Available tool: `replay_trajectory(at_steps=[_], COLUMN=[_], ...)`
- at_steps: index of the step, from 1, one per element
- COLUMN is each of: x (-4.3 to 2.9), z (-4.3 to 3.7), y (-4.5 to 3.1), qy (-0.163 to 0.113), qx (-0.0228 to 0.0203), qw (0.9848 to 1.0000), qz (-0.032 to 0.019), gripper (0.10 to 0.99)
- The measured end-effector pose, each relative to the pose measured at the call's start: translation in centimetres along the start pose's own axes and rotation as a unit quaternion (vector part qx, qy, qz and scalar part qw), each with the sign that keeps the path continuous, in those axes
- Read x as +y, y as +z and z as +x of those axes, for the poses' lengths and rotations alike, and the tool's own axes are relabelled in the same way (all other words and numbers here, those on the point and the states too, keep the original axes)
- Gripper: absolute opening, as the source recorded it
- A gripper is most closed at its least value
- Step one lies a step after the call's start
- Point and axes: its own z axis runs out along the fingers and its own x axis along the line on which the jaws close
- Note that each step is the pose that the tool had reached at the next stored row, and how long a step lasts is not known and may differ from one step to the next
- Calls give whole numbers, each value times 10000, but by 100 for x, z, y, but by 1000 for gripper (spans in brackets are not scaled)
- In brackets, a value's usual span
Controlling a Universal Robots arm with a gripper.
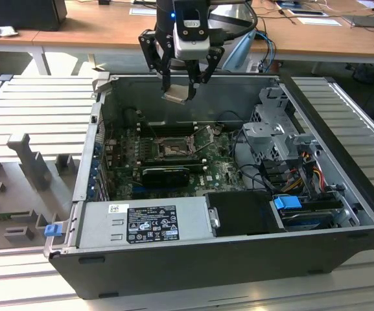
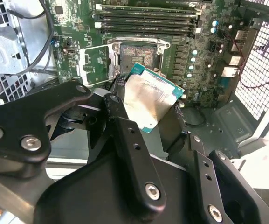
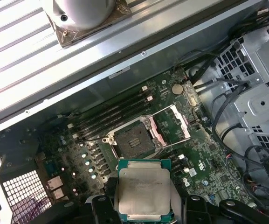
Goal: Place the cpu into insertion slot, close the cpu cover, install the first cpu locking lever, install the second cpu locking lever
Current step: 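Place the cpu into insertion slot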
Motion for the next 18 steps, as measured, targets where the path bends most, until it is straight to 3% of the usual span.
replay_trajectory(at_steps=[6,10,14,15,18], x=[-1,-2,-6,-7,-10], z=[0,-1,-1,-2,-2], y=[11,21,65,81,111], qy=[603,1071,1722,1929,2199], qx=[-54,-95,-153,-172,-195], qw=[9982,9942,9849,9811,9753], qz=[-12,-22,-34,-38,-43], gripper=[529,529,529,529,529])
